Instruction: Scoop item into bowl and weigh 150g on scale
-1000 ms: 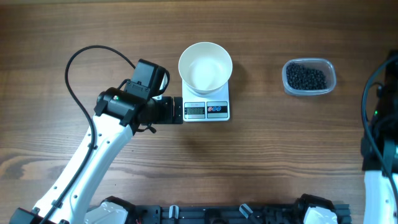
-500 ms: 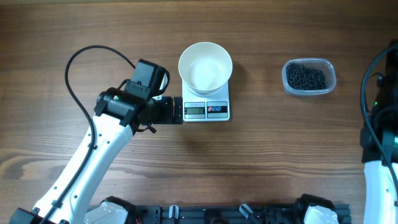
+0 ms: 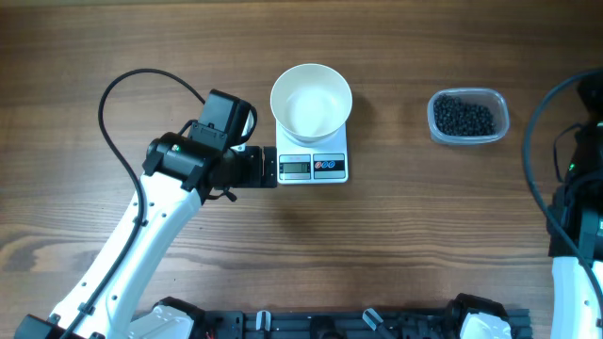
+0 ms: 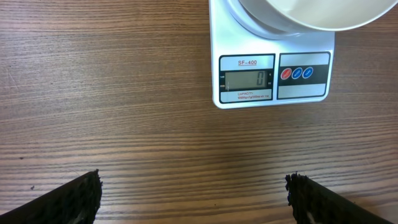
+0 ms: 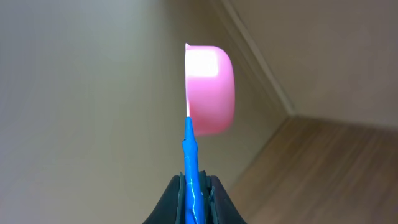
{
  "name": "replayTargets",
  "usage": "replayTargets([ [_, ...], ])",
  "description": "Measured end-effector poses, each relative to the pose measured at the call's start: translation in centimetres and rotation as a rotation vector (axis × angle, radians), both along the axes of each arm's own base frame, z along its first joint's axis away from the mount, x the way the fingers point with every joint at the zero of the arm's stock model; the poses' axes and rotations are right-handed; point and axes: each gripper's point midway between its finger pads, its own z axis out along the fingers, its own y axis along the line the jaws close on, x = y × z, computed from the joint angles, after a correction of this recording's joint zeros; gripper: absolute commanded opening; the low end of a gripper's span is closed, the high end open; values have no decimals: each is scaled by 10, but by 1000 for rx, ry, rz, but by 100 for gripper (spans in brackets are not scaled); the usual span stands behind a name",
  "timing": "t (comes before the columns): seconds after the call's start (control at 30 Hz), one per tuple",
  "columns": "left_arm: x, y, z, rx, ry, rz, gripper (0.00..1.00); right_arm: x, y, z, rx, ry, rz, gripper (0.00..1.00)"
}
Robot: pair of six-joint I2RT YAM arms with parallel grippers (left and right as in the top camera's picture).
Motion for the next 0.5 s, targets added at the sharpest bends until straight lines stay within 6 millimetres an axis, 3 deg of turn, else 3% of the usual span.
replayTargets([
  [0.23,0,0,0,0,-1,0,100,13,26,-23,-243,219,187,4],
  [0.5,0,0,0,0,0,0,100,19,48,-25,-317,235,329,4],
])
